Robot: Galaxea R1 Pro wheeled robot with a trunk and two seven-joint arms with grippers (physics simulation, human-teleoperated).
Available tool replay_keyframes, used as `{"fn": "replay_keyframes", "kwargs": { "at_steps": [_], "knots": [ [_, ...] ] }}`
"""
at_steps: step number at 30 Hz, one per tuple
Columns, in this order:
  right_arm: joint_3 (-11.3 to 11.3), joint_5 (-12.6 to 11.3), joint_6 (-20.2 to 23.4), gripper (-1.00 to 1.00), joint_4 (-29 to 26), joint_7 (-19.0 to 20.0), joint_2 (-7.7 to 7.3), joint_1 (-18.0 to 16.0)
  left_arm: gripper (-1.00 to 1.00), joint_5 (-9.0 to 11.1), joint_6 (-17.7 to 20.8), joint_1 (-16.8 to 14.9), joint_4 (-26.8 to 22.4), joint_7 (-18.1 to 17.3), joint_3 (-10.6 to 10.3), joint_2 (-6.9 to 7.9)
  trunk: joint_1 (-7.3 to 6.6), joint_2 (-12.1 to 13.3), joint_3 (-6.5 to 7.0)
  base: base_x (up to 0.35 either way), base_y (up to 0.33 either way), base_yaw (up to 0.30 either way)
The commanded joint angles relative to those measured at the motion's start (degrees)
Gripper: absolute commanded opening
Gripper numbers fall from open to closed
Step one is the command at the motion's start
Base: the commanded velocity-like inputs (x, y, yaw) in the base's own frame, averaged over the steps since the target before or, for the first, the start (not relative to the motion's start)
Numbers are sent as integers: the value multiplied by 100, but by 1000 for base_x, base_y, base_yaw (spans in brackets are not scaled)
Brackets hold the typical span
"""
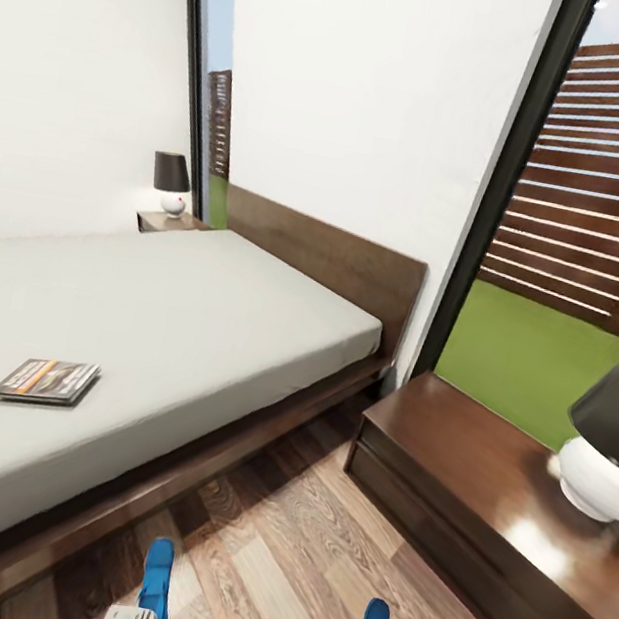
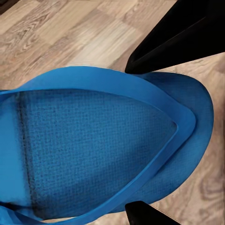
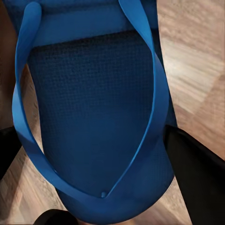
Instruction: In the bedroom, move the book from the bed onto either nightstand, and place the two sandals side by side next to the bed.
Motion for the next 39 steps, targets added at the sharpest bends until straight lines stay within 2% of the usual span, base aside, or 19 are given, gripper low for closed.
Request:
{"fn": "replay_keyframes", "kwargs": {
  "at_steps": [1, 39],
  "knots": [
    [-31, -1, 13, -100, 5, 24, -2, -1, -100, 41, -14, -6, 8, -21, -26, 0, -1, -2, -5, 0, 0, 293],
    [-31, -1, 13, -100, -1, 24, -2, -1, -100, 41, -15, -6, 8, -21, -25, 0, -1, -2, -5, 0, 0, 293]
  ]
}}
